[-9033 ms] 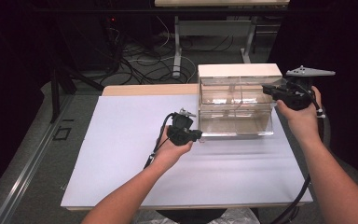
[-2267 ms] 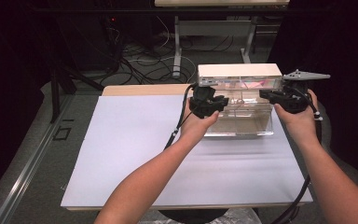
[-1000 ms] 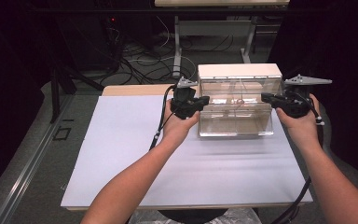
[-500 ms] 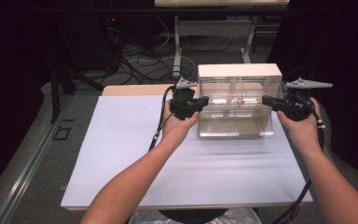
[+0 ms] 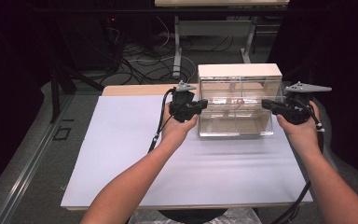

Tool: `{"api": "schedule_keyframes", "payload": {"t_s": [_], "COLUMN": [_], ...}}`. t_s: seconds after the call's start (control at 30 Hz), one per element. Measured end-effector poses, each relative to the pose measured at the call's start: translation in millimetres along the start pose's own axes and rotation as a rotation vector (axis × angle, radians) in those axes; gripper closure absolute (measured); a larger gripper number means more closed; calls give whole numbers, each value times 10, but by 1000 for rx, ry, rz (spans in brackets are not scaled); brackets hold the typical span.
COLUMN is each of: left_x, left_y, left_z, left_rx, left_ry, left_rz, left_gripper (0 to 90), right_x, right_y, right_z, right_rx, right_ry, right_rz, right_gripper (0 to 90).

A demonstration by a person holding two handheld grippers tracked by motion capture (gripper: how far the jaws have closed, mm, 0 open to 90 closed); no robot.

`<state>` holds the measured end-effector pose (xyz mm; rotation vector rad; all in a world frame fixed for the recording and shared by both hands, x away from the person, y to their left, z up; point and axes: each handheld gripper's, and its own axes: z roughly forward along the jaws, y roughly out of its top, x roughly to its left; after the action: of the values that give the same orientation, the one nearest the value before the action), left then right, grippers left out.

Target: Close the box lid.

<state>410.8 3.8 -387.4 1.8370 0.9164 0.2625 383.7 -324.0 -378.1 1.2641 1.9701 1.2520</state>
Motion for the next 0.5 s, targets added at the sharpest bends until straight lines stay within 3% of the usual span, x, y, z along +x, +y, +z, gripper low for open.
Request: {"api": "schedule_keyframes", "payload": {"t_s": [0.5], "left_x": [38], "left_y": [-68], "left_z": [27], "left_rx": [13], "left_ry": [3], "left_rz": [-9], "left_gripper": [900], "right_x": [1], "right_y": [-72], "right_z": [51], "right_rx": [12], "right_ry": [8], "right_rz": [2], "right_gripper": [900]}}
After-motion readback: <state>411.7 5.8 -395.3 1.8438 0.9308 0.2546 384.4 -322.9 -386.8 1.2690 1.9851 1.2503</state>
